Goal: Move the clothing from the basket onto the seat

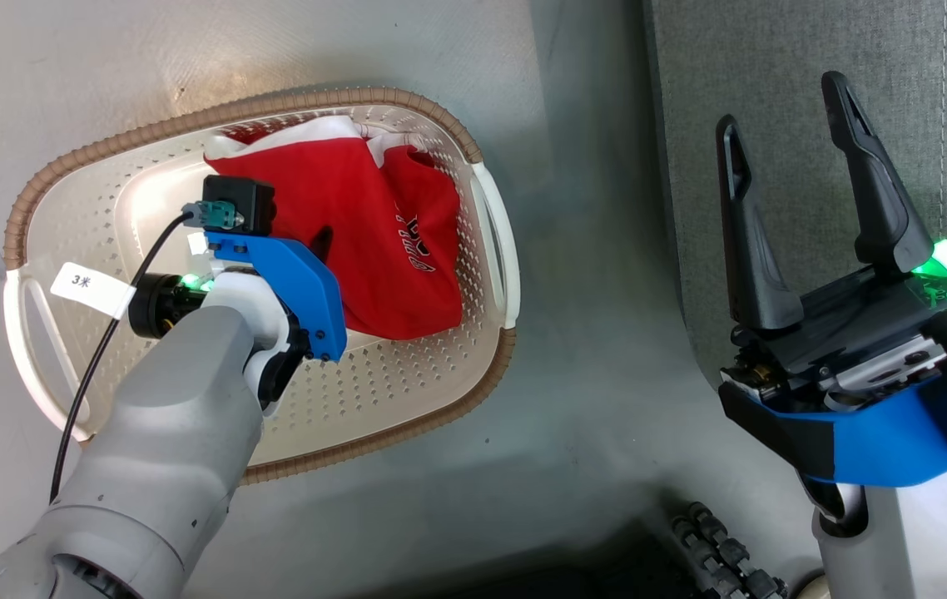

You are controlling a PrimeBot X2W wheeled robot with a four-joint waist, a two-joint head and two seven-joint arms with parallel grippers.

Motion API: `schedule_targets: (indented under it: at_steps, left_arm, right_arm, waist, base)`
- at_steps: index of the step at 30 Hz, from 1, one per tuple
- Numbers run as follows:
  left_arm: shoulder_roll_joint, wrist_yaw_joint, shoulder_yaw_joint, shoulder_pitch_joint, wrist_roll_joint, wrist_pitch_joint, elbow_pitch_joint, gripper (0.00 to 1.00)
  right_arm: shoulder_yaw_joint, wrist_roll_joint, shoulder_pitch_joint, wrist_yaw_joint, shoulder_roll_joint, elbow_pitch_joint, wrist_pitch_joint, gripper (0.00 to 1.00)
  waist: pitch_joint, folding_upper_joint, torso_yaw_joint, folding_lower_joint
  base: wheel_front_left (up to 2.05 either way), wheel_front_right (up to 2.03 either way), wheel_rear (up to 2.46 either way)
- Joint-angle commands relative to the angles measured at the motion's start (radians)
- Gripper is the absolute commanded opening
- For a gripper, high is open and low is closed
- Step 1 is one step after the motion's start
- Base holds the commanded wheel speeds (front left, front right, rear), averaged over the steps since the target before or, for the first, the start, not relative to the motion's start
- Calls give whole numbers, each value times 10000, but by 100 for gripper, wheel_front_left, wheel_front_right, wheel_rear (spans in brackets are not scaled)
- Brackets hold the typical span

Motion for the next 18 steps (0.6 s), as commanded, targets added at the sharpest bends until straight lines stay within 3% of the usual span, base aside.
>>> schedule_targets:
  at_steps: [1,18]
  left_arm:
    - [16,-4,-15,-191,-42,-95,20,0]
    - [352,-4,-1045,503,-1009,-1316,-1097,0]
  right_arm:
    - [22,-57,-21,1,-35,-64,-5,100]
    - [66,191,-233,1,-105,328,-5,100]
  waist:
    - [-7,0,1,1]
    - [-1102,0,293,1]
  base:
    - [0,0,0]
    - [0,0,0]
